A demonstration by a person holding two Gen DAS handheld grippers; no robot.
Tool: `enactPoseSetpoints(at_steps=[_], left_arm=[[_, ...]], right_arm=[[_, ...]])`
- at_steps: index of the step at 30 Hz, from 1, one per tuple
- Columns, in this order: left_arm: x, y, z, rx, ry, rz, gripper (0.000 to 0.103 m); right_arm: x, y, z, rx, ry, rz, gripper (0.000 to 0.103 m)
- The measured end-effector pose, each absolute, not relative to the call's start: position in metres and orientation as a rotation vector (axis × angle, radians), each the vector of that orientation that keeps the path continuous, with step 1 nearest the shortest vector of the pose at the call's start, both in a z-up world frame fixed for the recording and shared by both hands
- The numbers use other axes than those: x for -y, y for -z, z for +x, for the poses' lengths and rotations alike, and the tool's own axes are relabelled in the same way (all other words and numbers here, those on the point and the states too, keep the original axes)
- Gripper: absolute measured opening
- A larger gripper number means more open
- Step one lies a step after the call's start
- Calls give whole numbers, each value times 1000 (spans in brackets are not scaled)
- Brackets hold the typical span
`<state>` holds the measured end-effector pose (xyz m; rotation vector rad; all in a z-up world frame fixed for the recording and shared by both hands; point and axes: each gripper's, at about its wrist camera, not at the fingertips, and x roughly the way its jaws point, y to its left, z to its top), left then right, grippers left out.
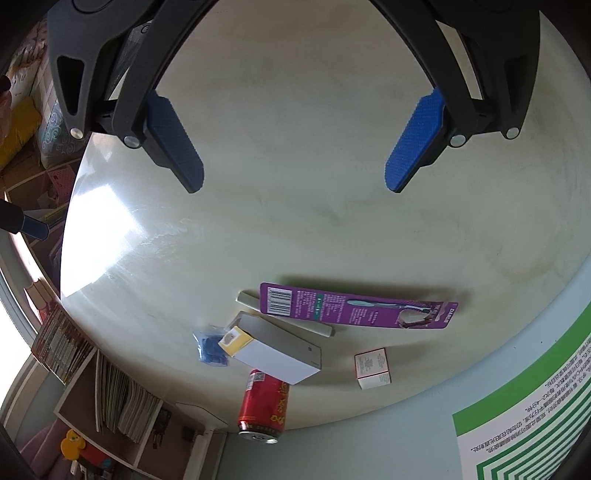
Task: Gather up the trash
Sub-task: 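Return both open tools to the table, then grasp the purple toothbrush package with the left tool while the right tool grasps the blue bag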
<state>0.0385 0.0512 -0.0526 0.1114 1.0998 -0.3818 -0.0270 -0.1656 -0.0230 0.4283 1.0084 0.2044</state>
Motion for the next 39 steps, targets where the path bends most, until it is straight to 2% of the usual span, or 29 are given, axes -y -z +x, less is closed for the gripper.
enactPoseSetpoints(at_steps=[15,35,36,39], left_arm=[[-96,53,85,-1124,312,-17,96],[-48,87,168,-1205,-67,-257,96],[-47,90,171,-1209,-83,-263,96],[-46,99,180,-1227,-149,-273,96]], right_arm=[[137,30,84,-1038,-258,387,90],[203,88,238,-1243,-481,240,89],[203,91,242,-1250,-489,228,88],[201,101,247,-1276,-507,195,78]])
